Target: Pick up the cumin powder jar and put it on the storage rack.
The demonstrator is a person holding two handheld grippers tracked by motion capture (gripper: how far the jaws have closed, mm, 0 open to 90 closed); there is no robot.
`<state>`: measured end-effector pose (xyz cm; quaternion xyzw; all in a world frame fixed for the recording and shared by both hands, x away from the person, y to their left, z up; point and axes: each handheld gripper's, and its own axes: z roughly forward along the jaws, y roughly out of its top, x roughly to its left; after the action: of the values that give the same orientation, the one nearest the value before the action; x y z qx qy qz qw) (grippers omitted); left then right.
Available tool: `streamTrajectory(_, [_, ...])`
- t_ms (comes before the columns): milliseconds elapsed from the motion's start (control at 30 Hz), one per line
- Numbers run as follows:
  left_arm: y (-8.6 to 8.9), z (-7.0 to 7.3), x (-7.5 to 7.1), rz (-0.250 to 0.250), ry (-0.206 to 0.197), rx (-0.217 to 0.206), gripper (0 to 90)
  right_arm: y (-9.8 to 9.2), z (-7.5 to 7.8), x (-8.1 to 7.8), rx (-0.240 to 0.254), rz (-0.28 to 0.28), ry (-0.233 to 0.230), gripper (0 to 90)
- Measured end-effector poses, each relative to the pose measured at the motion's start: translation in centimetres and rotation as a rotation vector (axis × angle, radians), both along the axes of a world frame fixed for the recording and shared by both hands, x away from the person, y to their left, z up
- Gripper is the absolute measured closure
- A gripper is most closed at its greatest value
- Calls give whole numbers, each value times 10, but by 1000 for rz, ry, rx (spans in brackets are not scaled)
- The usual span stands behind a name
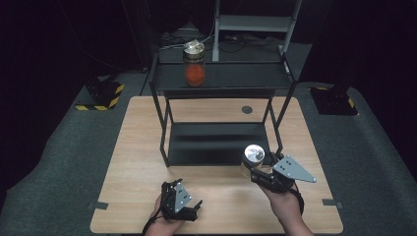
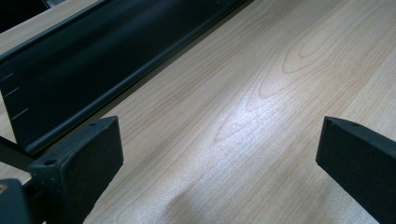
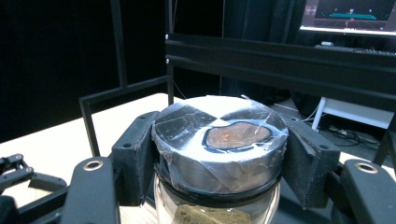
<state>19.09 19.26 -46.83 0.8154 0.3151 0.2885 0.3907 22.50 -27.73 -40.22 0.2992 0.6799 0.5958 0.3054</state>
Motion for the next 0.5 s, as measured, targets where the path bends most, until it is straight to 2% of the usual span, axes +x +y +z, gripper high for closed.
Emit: streamTrajectory(500, [1, 0, 0, -7, 3, -3, 10, 4, 24, 10, 6, -15, -25, 343])
